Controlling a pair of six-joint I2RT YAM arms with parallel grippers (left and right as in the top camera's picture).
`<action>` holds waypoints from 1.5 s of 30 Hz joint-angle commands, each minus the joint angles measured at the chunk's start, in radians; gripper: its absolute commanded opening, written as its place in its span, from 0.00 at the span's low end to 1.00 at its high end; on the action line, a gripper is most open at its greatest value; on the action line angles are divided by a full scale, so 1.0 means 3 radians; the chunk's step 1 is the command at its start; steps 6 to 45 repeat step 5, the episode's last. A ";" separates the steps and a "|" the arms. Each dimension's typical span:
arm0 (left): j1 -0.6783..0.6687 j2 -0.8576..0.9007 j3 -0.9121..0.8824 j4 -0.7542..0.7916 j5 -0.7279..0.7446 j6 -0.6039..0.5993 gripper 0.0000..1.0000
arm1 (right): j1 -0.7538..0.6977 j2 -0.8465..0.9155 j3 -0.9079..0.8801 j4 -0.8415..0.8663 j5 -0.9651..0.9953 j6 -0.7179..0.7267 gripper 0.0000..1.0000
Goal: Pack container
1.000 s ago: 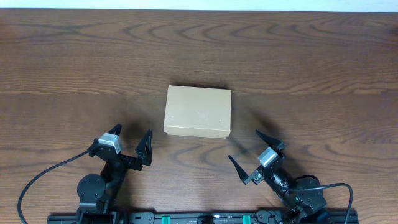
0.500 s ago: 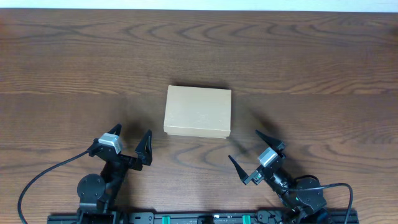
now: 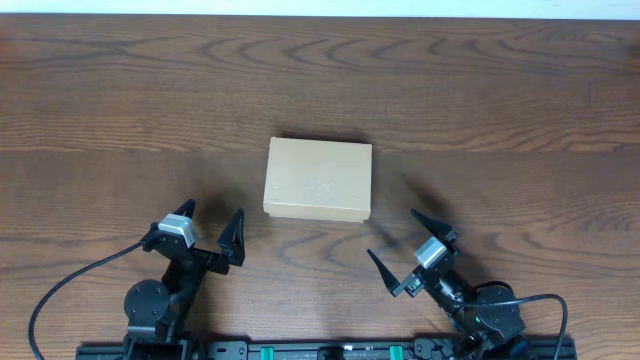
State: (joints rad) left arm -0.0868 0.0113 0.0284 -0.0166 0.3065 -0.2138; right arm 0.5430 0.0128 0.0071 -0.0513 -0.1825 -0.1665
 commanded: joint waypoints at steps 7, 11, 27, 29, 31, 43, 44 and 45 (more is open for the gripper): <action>0.0008 -0.0023 -0.0079 -0.0104 -0.0009 -0.0025 0.95 | 0.0027 -0.0023 -0.0005 -0.0018 0.0034 -0.0047 0.99; 0.0008 -0.0023 -0.0079 -0.0104 -0.0009 -0.0025 0.95 | 0.0027 -0.0023 -0.0005 -0.0018 0.0034 -0.0047 0.99; 0.0008 -0.0023 -0.0079 -0.0104 -0.0009 -0.0025 0.95 | 0.0027 -0.0023 -0.0005 -0.0018 0.0034 -0.0047 0.99; 0.0008 -0.0023 -0.0079 -0.0104 -0.0009 -0.0025 0.95 | 0.0027 -0.0023 -0.0005 -0.0018 0.0034 -0.0047 0.99; 0.0008 -0.0023 -0.0079 -0.0104 -0.0009 -0.0025 0.95 | 0.0027 -0.0023 -0.0005 -0.0018 0.0034 -0.0047 0.99; 0.0008 -0.0023 -0.0079 -0.0104 -0.0009 -0.0025 0.95 | 0.0027 -0.0023 -0.0005 -0.0018 0.0034 -0.0047 0.99; 0.0008 -0.0023 -0.0079 -0.0104 -0.0009 -0.0025 0.95 | 0.0027 -0.0023 -0.0005 -0.0018 0.0034 -0.0047 0.99; 0.0008 -0.0023 -0.0079 -0.0104 -0.0009 -0.0025 0.95 | 0.0027 -0.0023 -0.0005 -0.0018 0.0034 -0.0047 0.99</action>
